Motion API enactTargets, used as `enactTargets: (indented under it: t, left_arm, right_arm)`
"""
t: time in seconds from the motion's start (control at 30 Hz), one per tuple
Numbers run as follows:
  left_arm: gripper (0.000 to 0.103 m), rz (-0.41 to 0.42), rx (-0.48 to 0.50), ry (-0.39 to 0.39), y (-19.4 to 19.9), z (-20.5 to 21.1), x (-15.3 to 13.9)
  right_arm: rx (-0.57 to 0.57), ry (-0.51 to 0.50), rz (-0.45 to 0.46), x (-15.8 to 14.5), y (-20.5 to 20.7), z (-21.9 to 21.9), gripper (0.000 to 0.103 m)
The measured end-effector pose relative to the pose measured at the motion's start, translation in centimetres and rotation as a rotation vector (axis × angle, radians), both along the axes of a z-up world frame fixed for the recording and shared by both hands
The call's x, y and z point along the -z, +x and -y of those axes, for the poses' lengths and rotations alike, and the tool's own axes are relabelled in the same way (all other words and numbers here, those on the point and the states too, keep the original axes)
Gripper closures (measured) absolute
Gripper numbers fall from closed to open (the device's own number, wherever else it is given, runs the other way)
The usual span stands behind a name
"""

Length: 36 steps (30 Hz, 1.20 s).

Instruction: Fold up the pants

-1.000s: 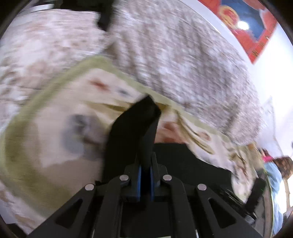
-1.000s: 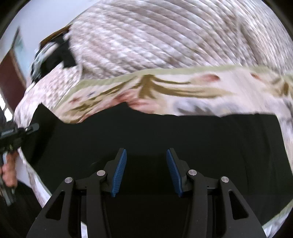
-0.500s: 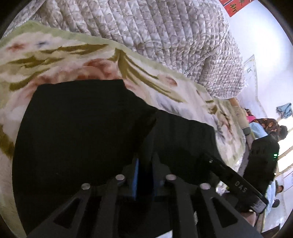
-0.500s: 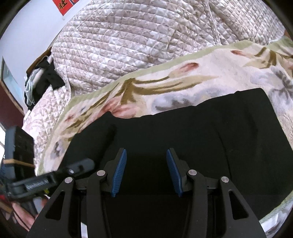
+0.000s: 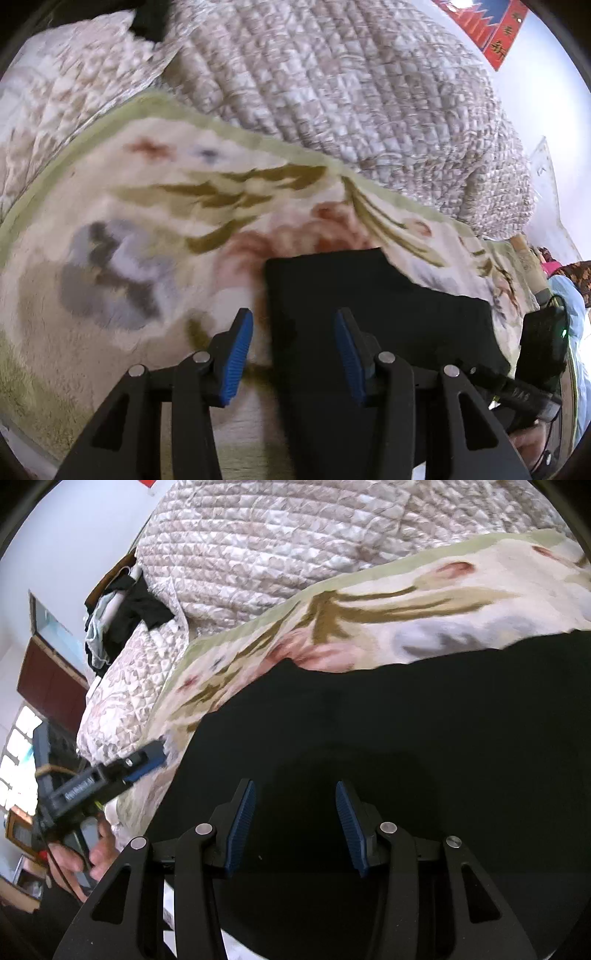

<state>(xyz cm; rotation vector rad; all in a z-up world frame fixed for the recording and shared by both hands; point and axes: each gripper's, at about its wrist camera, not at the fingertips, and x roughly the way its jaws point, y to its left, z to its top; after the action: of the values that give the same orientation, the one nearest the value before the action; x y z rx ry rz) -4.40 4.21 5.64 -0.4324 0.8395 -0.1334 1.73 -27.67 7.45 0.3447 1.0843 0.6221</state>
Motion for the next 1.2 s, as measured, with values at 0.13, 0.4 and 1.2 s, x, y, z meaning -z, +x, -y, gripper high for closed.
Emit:
enactTargets:
  t: [0.13,0.4,1.2]
  left_arm:
    - [0.054,-0.006,0.015,0.01,-0.1,0.4,1.0]
    - [0.054,0.04,0.048,0.088,-1.6,1.4,0.0]
    - [0.044,-0.021,0.154,0.296,-7.5,6.0,2.0]
  right_arm:
    - [-0.052,-0.018,-0.009,0.9,0.9,-2.1,0.057]
    - [-0.032,0.012,-0.065,1.8,1.7,-2.0,0.097]
    - [0.146,-0.147,0.147,-2.0,-0.1,2.5,0.086]
